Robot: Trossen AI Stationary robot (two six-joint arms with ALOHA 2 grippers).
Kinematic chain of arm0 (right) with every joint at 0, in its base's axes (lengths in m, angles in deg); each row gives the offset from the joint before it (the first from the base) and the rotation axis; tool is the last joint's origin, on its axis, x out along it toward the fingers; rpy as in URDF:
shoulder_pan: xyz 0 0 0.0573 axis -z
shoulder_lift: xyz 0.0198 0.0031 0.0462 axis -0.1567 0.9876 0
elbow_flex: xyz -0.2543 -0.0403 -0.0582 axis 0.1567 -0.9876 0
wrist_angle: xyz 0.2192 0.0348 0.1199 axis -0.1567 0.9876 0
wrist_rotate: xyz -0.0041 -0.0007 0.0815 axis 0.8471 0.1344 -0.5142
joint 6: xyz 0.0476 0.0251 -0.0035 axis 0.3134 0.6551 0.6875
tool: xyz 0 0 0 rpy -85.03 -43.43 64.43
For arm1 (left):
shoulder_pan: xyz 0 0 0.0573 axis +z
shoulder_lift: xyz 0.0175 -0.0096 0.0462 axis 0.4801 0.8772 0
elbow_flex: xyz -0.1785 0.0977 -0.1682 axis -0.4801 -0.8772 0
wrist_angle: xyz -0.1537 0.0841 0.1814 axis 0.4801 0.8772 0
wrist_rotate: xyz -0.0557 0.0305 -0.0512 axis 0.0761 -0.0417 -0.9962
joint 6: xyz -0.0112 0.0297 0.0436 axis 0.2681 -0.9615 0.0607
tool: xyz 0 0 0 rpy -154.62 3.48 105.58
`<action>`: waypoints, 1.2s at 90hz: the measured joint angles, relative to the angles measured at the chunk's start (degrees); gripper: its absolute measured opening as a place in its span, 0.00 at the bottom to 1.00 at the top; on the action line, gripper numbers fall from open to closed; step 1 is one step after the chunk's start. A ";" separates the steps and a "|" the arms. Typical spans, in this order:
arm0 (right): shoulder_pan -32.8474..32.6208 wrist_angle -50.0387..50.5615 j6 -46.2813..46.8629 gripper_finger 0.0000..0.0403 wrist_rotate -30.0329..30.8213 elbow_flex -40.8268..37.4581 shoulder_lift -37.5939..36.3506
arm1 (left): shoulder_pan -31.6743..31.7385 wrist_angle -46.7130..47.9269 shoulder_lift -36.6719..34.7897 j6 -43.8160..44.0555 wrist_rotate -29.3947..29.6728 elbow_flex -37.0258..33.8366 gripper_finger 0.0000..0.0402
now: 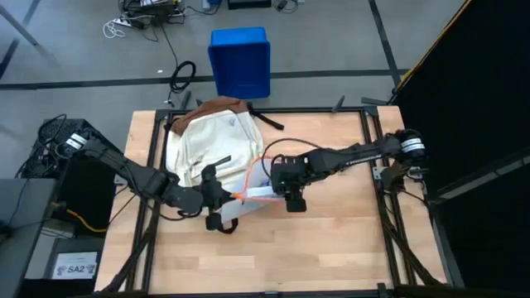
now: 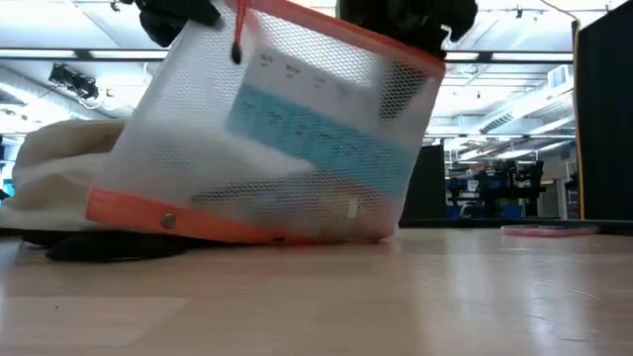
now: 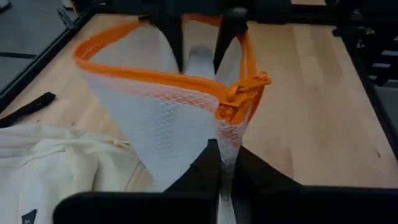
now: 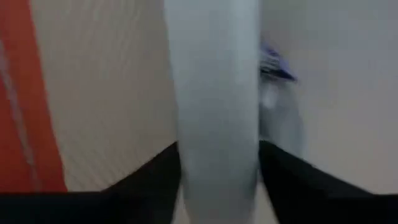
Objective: Unpack backpack
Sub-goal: Put the white medicine organizer into the zip bag, then close the zip bag
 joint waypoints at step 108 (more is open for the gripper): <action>-7.78 -28.58 19.89 0.46 9.75 7.09 10.03 | 3.37 1.66 0.20 -2.61 0.81 0.00 0.00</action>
